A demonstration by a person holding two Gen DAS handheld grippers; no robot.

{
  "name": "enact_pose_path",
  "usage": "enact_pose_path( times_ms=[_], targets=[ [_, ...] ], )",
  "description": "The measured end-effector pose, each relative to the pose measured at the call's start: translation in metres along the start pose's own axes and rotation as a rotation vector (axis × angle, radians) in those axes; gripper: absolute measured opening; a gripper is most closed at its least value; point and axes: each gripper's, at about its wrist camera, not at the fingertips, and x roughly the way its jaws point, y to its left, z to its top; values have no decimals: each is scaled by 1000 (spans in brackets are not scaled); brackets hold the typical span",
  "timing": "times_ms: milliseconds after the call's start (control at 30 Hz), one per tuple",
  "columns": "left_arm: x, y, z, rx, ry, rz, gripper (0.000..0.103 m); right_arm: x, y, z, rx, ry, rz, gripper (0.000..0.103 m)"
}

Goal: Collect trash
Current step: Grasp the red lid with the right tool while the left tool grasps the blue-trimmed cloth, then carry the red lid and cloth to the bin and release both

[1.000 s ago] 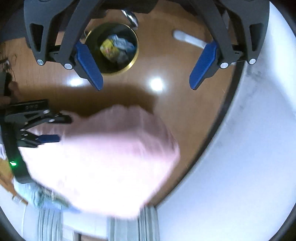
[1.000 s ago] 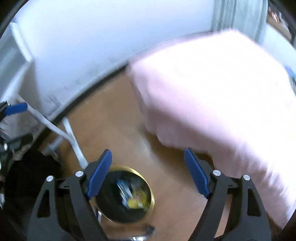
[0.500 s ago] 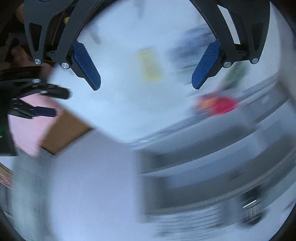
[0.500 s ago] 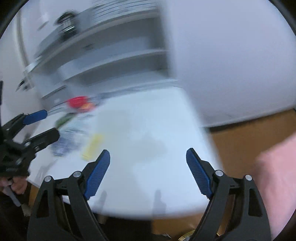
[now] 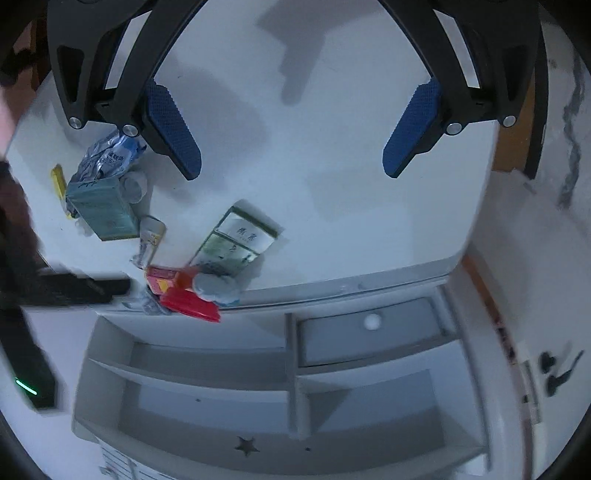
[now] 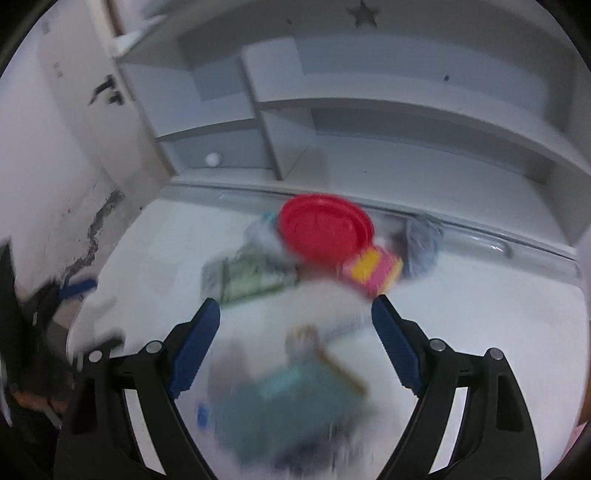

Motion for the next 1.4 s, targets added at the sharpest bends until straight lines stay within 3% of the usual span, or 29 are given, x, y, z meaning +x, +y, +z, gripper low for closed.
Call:
enact_pose_path(
  times_ms=[200,300,467,533,567,600,667,767,800,833,867,967,1100,1133,1167,1233,1300,1333,1400],
  targets=[
    [36,-19,19,88,15,-155,96,57,-19,49,59,78,1,81],
    [60,-25,32,120,35,-182,96,77,-21,61,58,112,-6,81],
    [95,-38,49,190,68,-156,96,95,-20,67,49,154,-12,80],
    [108,-42,53,221,92,-154,96,96,-22,65,44,159,-23,55],
    [109,-41,53,228,95,-140,96,94,-23,65,47,157,-24,32],
    [112,-41,54,236,94,-125,96,91,-26,65,61,157,-2,21],
    [116,-39,55,235,100,-140,96,80,-30,61,62,132,-4,10],
    [118,-38,58,216,97,-146,94,60,-33,57,48,97,-17,8],
    [117,-39,58,223,91,-150,90,54,-34,56,48,88,-10,8],
    [116,-42,56,233,94,-158,71,46,-33,53,43,75,-8,8],
    [117,-44,55,242,110,-171,64,39,-32,50,38,67,-7,8],
    [108,-51,51,269,105,-135,61,13,-29,38,22,42,-2,8],
    [79,-45,46,230,100,-109,59,-27,-32,13,13,5,7,8],
    [72,-42,45,219,101,-103,54,-39,-35,5,15,-5,2,8],
    [60,-39,45,201,105,-103,14,-49,-38,-1,21,-12,-3,8],
    [46,-36,47,172,124,-90,9,-67,-46,-17,40,-29,-2,8],
    [26,-35,52,165,88,-52,9,-81,-60,-32,107,-28,34,8],
    [19,-35,54,172,80,-46,4,-87,-63,-38,111,-36,17,8],
    [8,-35,55,165,80,-46,3,-102,-68,-52,107,-59,-23,8]
  ],
)
